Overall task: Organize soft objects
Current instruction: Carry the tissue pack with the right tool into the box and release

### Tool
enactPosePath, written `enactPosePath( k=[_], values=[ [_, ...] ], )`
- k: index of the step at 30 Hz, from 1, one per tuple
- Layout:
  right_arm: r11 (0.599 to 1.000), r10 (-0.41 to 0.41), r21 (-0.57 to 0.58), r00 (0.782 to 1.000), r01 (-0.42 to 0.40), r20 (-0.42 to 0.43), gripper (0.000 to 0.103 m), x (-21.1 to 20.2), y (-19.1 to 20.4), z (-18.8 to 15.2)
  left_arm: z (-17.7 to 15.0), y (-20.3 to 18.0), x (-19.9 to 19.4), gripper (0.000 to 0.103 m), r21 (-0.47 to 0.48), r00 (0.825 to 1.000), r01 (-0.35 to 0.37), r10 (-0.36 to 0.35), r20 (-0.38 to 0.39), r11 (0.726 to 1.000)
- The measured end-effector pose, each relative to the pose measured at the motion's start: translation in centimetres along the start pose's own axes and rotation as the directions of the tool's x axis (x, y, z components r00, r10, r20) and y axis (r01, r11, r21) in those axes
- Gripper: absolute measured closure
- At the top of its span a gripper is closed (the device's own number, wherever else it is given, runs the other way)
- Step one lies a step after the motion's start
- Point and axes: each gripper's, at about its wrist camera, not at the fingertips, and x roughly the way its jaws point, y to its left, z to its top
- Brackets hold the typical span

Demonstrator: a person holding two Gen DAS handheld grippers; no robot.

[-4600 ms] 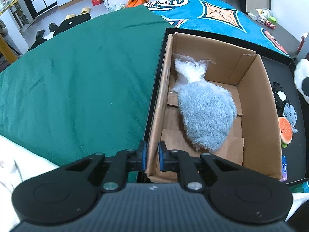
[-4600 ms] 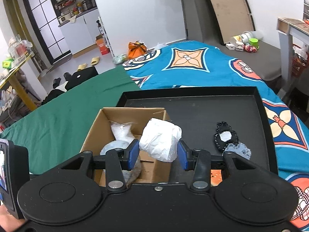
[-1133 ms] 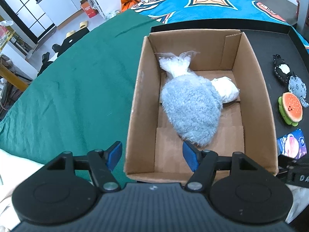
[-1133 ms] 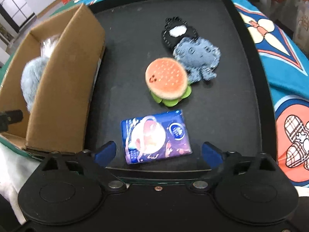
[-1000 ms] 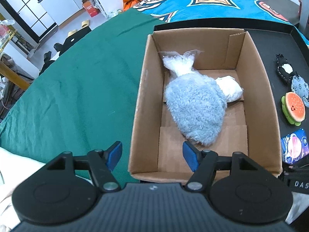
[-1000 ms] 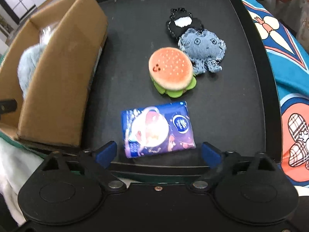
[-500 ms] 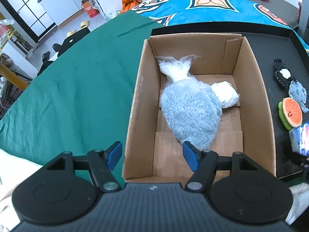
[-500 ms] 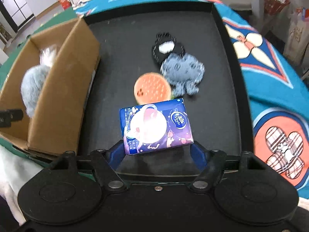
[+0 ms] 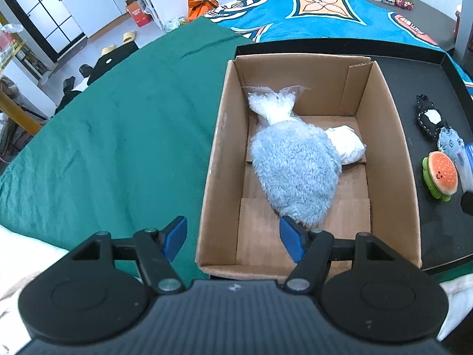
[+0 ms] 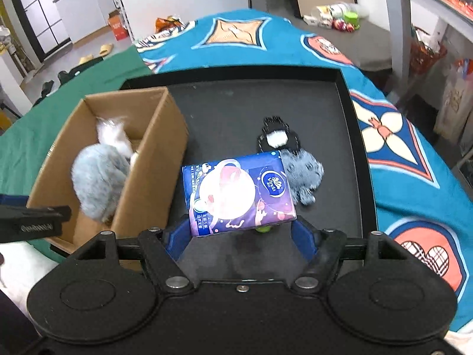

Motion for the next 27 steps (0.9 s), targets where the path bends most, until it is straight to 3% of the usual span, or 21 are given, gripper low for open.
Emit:
enactPosePath(
  k=[13, 17, 23, 27],
  values=[
    [0.999, 0.034, -0.012, 0.994, -0.033, 0.103, 0.033, -2.6, 2.5, 1.9, -0.7, 1.3, 0.5, 0.036, -0.042, 0.999, 0.047, -0.046, 0.022, 0.998],
    [0.999, 0.041, -0.018, 0.991, -0.039, 0.126, 0.033, -3.0, 3.5, 2.3, -1.2, 1.9, 1.2, 0.041, -0.073, 0.998, 0.061, -0.060, 0.015, 0.995],
    [0.996, 0.080, -0.038, 0.985, -0.075, 0.156, 0.032, -3.5, 5.2, 2.7, -1.5, 2.5, 1.3, 0.073, -0.093, 0.996, 0.090, -0.088, 0.027, 0.992],
    [0.992, 0.114, -0.067, 0.981, -0.105, 0.155, 0.032, -3.3, 6.7, 2.8, -1.6, 2.9, 1.2, 0.085, -0.110, 0.996, 0.088, -0.084, 0.036, 0.990]
  ],
)
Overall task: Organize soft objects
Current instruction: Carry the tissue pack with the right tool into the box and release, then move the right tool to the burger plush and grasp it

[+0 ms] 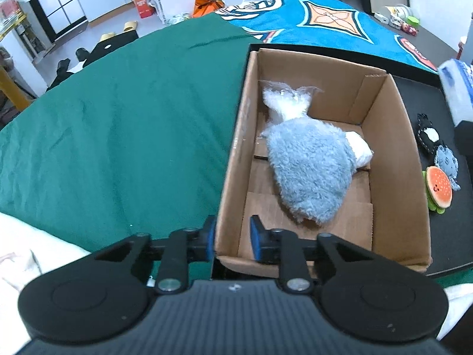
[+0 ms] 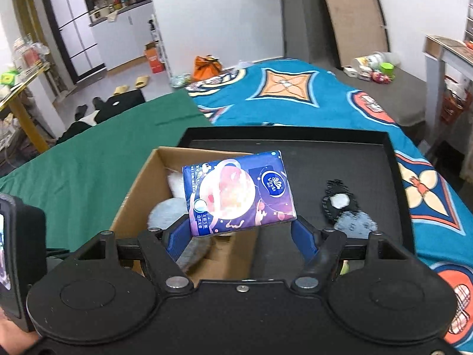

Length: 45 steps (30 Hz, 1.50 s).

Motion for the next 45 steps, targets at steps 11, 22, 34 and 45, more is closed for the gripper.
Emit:
enactPosePath(
  k=[11, 22, 34, 45],
  values=[
    [0.996, 0.081, -0.044, 0.996, -0.080, 0.030, 0.028, 0.3, 3.1, 1.4, 0.1, 1.2, -0.1, 0.092, -0.044, 0.999, 0.033, -0.032, 0.013, 0.998],
    [0.998, 0.054, 0.042, 0.998, -0.054, -0.016, 0.016, 0.4, -0.4, 0.2, 0.1, 1.0, -0.1, 0.091, -0.046, 1.000, 0.026, -0.025, 0.013, 0.999],
    [0.994, 0.027, 0.107, 0.999, -0.024, -0.029, 0.016, 0.3, -4.3, -1.2, 0.6, 0.2, -0.3, 0.088, -0.013, 1.000, -0.004, 0.004, -0.006, 1.000],
    [0.987, 0.014, 0.159, 0.999, -0.008, -0.036, 0.017, 1.1, -8.5, -2.0, 2.1, -2.1, -1.4, 0.055, 0.062, 0.999, -0.046, 0.045, 0.024, 0.997]
  ],
)
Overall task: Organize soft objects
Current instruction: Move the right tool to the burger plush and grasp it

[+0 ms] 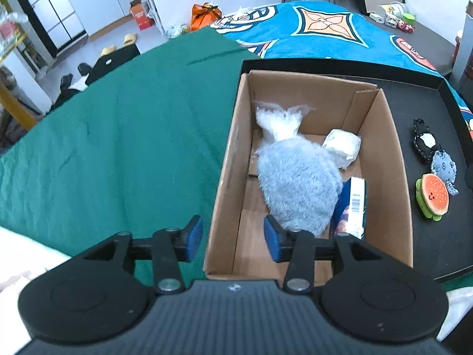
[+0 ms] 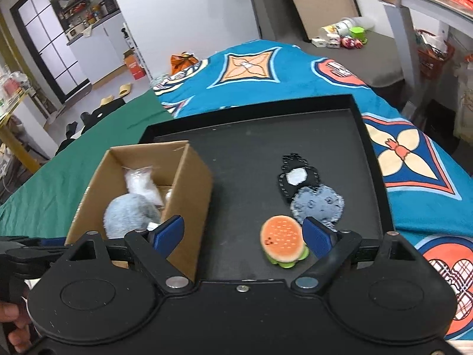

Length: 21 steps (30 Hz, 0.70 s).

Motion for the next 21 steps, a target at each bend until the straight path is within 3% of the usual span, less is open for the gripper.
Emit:
enactPosePath(
  k=[11, 21],
  values=[
    [0.999, 0.003, 0.048, 0.998, 0.000, -0.057, 0.028, 2.9, -3.2, -1.1, 0.9, -1.9, 0.6, 0.051, 0.073, 0.998, -0.054, 0.055, -0.011, 0.996],
    [0.999, -0.011, 0.030, 0.993, 0.015, -0.117, 0.029, 6.0, -3.2, -1.9, 1.5, -3.4, 1.8, 0.050, 0.149, 0.992, -0.118, 0.123, -0.027, 0.982]
  ],
)
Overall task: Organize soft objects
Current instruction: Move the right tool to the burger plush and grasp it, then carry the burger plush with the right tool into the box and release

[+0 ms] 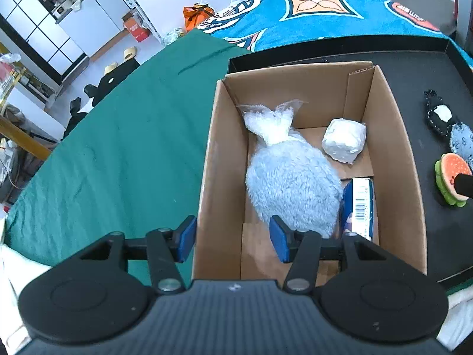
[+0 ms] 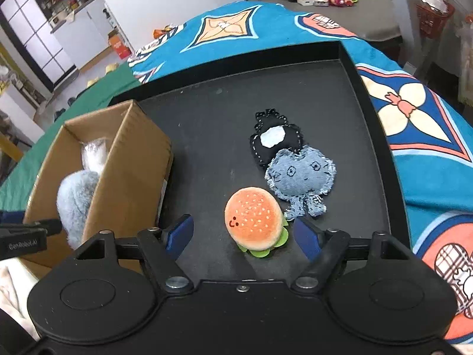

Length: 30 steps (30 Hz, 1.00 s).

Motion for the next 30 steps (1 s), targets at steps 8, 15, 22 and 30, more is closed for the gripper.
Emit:
enactPosePath(
  k=[8, 15, 22, 30],
  values=[
    [1.000, -0.024, -0.015, 0.999, 0.023, -0.030, 0.029, 2.0, 0.5, 0.1, 0.6, -0.6, 0.3, 0.049, 0.028, 1.000, -0.023, 0.023, -0.013, 0.999],
    [0.999, -0.044, -0.017, 0.997, 0.042, -0.068, 0.065, 2.7, 0.3, -0.2, 0.5, -0.8, 0.2, 0.047, 0.031, 0.999, -0.026, 0.027, -0.020, 0.999],
    [0.999, -0.028, -0.024, 0.999, 0.027, -0.043, 0.071, 1.0, 0.4, -0.1, 0.1, -0.3, 0.0, 0.047, 0.017, 0.999, -0.027, 0.027, -0.021, 1.000],
    [0.999, -0.013, -0.035, 1.000, 0.012, -0.006, 0.072, -1.1, 0.9, 0.3, -0.4, 0.4, -0.3, 0.046, -0.011, 1.000, -0.016, 0.016, -0.020, 1.000]
  ],
)
